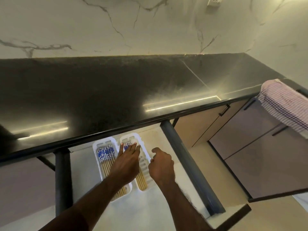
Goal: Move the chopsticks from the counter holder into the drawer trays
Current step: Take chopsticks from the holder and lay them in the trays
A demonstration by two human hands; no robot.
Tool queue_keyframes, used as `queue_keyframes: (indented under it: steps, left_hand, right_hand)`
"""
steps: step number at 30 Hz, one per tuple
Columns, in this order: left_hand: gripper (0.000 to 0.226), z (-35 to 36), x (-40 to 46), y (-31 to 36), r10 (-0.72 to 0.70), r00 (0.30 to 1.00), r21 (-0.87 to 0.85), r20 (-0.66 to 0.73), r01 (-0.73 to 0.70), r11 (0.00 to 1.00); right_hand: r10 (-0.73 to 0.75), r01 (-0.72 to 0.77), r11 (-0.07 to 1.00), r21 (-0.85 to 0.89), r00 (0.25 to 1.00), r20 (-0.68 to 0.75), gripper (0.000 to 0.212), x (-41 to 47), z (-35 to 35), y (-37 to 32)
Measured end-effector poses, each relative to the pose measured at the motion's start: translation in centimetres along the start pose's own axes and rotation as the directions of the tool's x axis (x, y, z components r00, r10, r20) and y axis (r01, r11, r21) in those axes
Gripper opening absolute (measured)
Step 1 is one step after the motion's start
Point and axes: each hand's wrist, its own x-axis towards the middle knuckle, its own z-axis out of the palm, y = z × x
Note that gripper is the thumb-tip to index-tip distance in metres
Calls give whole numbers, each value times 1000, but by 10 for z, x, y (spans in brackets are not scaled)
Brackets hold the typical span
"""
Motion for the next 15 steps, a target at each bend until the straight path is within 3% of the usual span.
queue_keyframes:
  steps: [8, 15]
  left_hand:
    - [63, -65, -93, 3, -125, 983, -104, -134, 111, 988]
    - [57, -120, -194, -20, -102, 940, -120, -324, 66, 991]
  right_hand:
    - [-171, 183, 981, 68, 974, -150, 49, -97, -28, -36]
    - [-323, 371, 919, 133, 903, -284, 42, -187, -34, -83]
